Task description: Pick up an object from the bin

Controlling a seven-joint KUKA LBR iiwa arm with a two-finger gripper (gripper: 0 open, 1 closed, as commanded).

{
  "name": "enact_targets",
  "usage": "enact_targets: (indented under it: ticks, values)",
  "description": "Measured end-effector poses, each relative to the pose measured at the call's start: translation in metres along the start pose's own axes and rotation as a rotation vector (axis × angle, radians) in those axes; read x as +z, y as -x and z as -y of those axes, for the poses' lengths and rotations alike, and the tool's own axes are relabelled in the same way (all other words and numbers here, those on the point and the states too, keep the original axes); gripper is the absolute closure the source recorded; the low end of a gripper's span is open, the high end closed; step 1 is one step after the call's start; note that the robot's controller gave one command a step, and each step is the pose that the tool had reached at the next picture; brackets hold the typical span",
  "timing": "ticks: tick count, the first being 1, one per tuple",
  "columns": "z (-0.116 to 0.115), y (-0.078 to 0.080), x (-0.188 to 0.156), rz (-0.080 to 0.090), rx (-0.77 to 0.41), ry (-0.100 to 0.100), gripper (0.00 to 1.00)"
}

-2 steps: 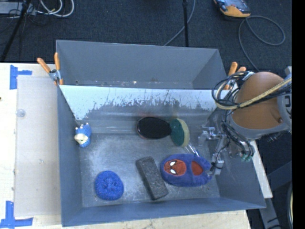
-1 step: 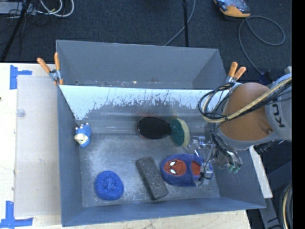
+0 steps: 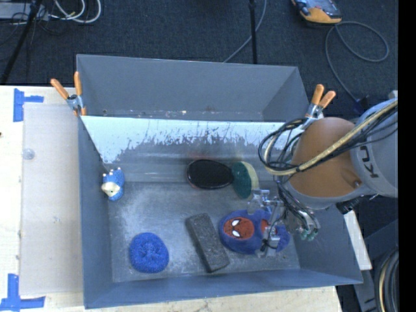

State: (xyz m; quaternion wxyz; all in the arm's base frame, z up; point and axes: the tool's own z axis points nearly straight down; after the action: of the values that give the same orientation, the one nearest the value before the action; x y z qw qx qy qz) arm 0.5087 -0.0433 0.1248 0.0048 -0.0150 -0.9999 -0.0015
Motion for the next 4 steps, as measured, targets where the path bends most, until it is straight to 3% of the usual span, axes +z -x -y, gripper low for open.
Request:
enact_targets:
  ticks: [1,2,3,4]
  values:
    - [0.016,0.009,0.019,-0.001,0.095,0.000,0.00]
    - [0.015,0.009,0.052,0.002,0.152,0.001,0.00]
    - [0.015,-0.007,0.050,0.013,0.256,0.003,1.00]
    - [0.015,-0.007,0.050,0.013,0.256,0.003,1.00]
